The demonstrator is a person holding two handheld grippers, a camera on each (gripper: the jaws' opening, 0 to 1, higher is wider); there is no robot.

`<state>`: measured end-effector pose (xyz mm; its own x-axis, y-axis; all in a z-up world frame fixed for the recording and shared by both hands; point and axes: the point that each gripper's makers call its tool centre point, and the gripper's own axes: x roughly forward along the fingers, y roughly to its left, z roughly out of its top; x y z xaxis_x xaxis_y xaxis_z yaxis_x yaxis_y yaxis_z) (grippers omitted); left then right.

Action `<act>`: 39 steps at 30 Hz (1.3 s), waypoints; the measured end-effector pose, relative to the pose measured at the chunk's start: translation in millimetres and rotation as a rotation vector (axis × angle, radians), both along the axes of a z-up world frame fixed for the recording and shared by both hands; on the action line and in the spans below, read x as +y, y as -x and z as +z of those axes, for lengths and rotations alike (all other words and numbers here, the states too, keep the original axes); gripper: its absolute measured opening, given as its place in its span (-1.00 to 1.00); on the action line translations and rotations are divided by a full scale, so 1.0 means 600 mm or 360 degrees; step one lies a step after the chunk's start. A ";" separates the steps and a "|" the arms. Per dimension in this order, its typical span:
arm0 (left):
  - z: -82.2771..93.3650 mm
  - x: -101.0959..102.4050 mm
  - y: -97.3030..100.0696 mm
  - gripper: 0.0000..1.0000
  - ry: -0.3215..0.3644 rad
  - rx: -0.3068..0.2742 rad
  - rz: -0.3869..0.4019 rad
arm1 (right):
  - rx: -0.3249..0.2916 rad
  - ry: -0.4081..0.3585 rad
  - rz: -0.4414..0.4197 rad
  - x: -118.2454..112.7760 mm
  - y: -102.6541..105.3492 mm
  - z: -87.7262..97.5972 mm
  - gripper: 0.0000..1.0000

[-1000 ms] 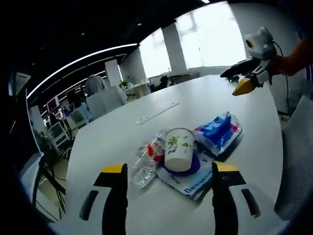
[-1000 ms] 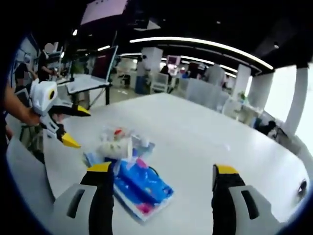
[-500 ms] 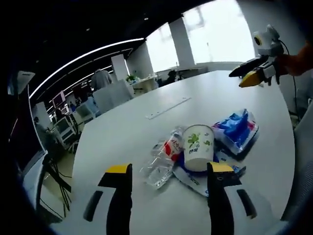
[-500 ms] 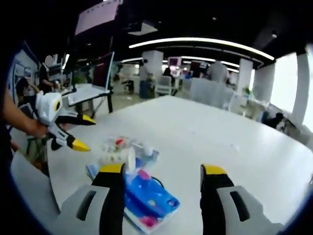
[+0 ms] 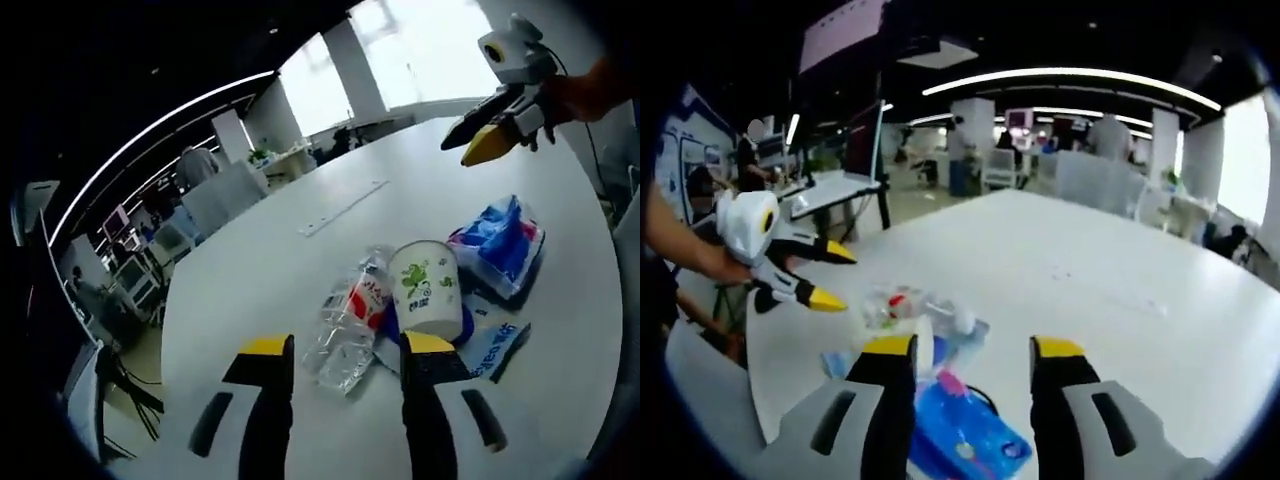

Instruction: Arrange the tabletop items into an orderly group along one side of the table until the central work area is clear of visible clutter.

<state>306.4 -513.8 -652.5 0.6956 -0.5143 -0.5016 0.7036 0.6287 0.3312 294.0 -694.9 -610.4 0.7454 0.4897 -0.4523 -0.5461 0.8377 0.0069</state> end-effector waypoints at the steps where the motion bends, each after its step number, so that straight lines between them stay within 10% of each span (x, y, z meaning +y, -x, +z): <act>1: -0.001 0.000 -0.003 -0.24 -0.0013 -0.0001 -0.0007 | 0.0004 0.0000 0.0013 0.004 -0.001 -0.004 -0.19; 39: -0.064 0.002 -0.076 -0.48 -0.0139 0.0199 0.0069 | 0.0148 0.0039 0.0211 0.075 -0.084 -0.090 -0.60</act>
